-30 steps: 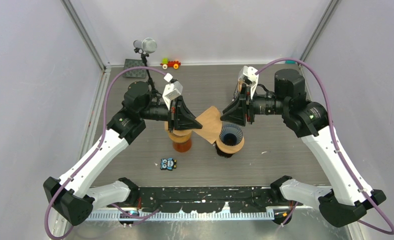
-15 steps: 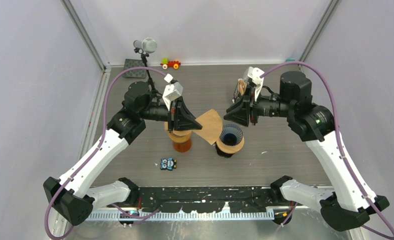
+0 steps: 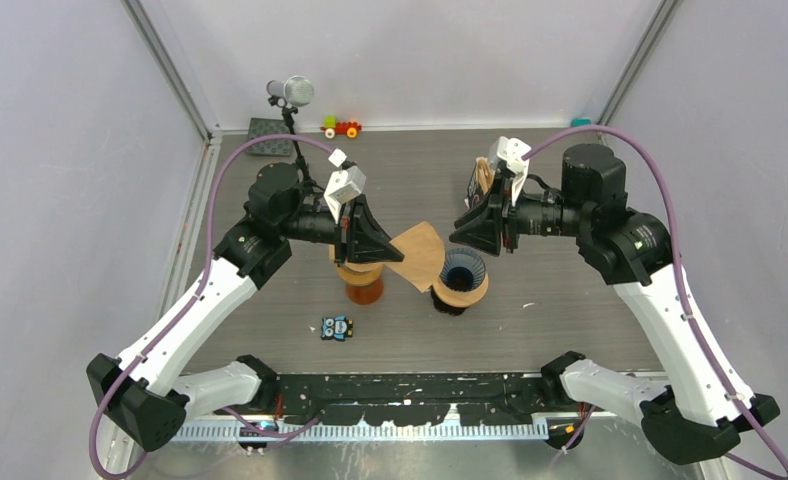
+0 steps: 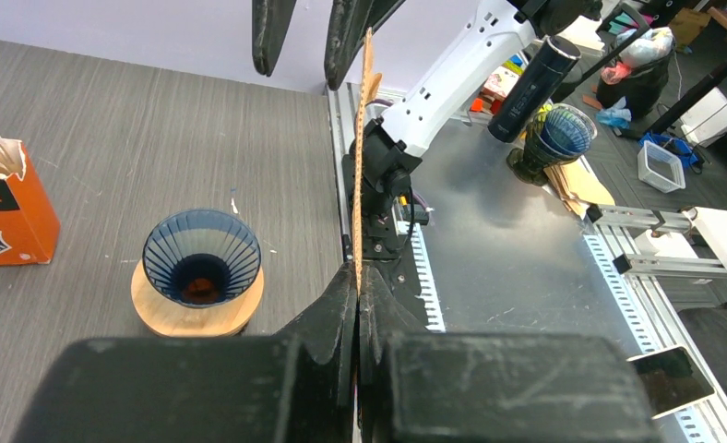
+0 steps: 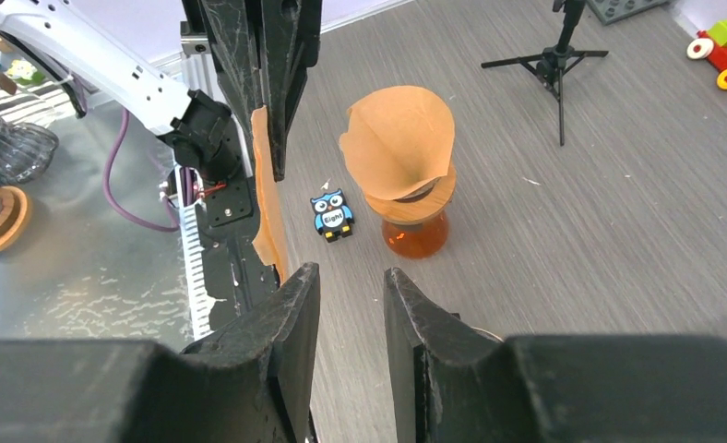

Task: Place the coffee filter in the dripper
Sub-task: Place the coffee filter in the coffee dripper.

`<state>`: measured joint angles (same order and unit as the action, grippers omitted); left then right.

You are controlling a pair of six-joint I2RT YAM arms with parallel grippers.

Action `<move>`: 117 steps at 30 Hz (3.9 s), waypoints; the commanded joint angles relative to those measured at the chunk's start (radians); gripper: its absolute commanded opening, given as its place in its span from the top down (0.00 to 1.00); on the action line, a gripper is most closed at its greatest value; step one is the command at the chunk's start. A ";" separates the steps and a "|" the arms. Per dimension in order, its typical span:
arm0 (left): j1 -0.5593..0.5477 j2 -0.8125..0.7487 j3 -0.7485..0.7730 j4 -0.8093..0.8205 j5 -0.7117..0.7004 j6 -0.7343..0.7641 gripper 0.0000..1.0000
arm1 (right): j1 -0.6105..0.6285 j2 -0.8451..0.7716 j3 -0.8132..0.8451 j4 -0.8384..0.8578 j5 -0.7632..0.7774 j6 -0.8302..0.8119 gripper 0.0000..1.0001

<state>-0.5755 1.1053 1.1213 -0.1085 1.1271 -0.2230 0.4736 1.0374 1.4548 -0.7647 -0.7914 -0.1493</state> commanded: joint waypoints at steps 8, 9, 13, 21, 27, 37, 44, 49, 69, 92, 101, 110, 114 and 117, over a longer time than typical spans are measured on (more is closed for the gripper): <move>0.003 -0.002 -0.002 0.027 0.015 0.014 1.00 | -0.003 0.018 0.019 0.046 -0.089 0.042 0.63; 0.004 -0.001 -0.002 0.027 0.015 0.013 1.00 | -0.003 0.015 0.016 0.049 -0.089 0.043 0.63; 0.003 0.002 -0.001 0.027 0.015 0.013 1.00 | -0.004 0.022 0.016 0.057 -0.098 0.053 0.63; 0.003 0.001 -0.001 0.027 0.015 0.011 1.00 | -0.002 0.041 0.021 0.067 -0.101 0.068 0.64; 0.003 0.002 -0.003 0.028 0.015 0.011 1.00 | -0.001 0.048 0.023 0.071 -0.102 0.072 0.64; 0.003 0.008 0.000 0.037 -0.004 0.003 1.00 | 0.006 0.052 0.006 0.083 -0.128 0.080 0.64; 0.004 0.016 0.003 0.054 -0.013 -0.015 1.00 | 0.010 0.058 -0.014 0.096 -0.134 0.088 0.64; 0.004 0.021 0.005 0.063 -0.013 -0.023 1.00 | 0.016 0.065 -0.022 0.100 -0.130 0.091 0.64; 0.004 0.028 -0.053 0.252 -0.004 -0.143 1.00 | 0.027 0.061 -0.147 0.246 -0.159 0.190 0.66; 0.022 0.040 -0.168 0.638 0.230 -0.266 1.00 | -0.019 -0.101 -0.140 0.100 -0.060 0.039 0.83; 0.024 0.077 -0.156 0.694 0.335 -0.225 1.00 | -0.018 -0.128 -0.125 0.047 -0.166 0.019 0.71; 0.031 0.129 -0.132 0.666 0.316 -0.209 1.00 | 0.005 -0.091 -0.107 0.132 -0.199 0.148 0.72; 0.032 0.138 -0.124 0.651 0.301 -0.208 1.00 | 0.018 -0.073 -0.107 0.145 -0.181 0.148 0.72; 0.032 0.139 -0.126 0.643 0.295 -0.207 1.00 | 0.024 -0.062 -0.108 0.147 -0.169 0.148 0.72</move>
<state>-0.5480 1.2446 0.9581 0.5251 1.4322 -0.4435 0.4850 0.9680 1.3102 -0.6697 -0.9661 -0.0219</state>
